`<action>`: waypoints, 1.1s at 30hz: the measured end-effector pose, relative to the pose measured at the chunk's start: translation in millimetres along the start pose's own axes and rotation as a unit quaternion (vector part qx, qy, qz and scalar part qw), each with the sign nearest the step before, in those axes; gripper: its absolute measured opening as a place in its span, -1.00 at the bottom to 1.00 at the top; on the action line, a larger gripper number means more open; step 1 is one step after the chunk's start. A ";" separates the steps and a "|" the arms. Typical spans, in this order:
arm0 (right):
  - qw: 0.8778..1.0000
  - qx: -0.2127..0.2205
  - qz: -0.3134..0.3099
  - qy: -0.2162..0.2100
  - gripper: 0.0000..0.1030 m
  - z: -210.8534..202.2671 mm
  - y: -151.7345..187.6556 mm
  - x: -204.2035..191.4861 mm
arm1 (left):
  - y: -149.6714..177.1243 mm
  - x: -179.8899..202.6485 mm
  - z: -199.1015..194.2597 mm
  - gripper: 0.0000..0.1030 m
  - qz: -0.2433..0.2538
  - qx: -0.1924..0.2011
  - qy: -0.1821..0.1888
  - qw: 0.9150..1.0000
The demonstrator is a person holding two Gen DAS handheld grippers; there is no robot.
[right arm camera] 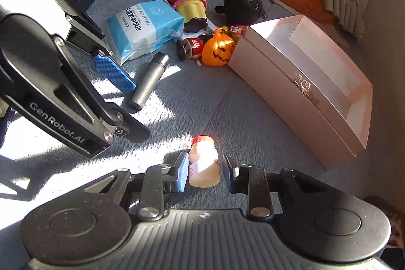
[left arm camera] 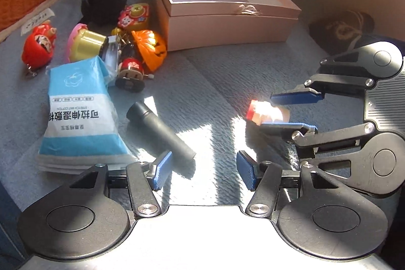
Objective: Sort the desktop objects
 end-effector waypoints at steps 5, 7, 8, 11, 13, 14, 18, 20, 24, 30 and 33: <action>1.000 -0.015 -0.001 0.003 -0.42 1.8 8.9 5.8 | -13.2 7.3 -2.6 0.41 -0.049 0.010 0.062 0.997; 1.000 -0.024 -0.001 0.008 -0.36 3.2 15.7 10.8 | -18.8 12.6 -8.3 0.49 -0.041 0.029 0.071 0.996; 1.000 -0.027 0.002 0.010 -0.34 3.6 18.3 13.2 | -22.4 13.2 -11.8 0.59 -0.030 0.044 0.063 0.997; 1.000 -0.026 0.011 0.008 -0.26 3.9 19.1 16.5 | -32.8 6.8 -22.2 0.86 0.017 0.095 0.010 0.995; 1.000 -0.024 0.008 0.007 -0.23 4.0 17.2 14.5 | -37.6 4.9 -22.1 0.86 0.042 0.103 -0.005 0.994; 1.000 -0.023 0.005 0.006 -0.22 3.7 16.4 13.0 | -41.8 3.0 -19.0 0.86 0.047 0.102 -0.007 0.994; 1.000 -0.019 -0.008 -0.001 -0.14 0.3 16.0 7.1 | -56.3 -3.7 -1.5 0.87 0.046 0.097 -0.017 0.994; 1.000 -0.019 -0.015 -0.004 -0.11 -2.1 16.7 5.3 | -60.2 -4.0 10.2 0.87 0.050 0.083 -0.015 0.995; 0.999 -0.017 -0.030 -0.009 0.03 -7.4 19.9 4.6 | -45.9 -0.7 23.4 0.89 0.061 0.029 0.023 0.997; 0.999 -0.017 -0.031 0.001 0.06 -4.7 23.6 10.3 | 5.2 21.4 11.4 0.92 0.161 -0.029 0.041 0.986; 1.000 -0.015 -0.026 0.002 0.06 -5.2 22.3 11.3 | 18.5 26.7 8.7 0.93 0.191 -0.012 0.012 0.982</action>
Point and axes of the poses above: each gripper's, at about its wrist camera, not at the fingertips, and z roughly the way its jaws point, x to its right, y to its underside, the point moved 9 cm from there along z, roughly the way its jaws point, and after that the axes turned 11 degrees about -z, right-handed, at the moved point
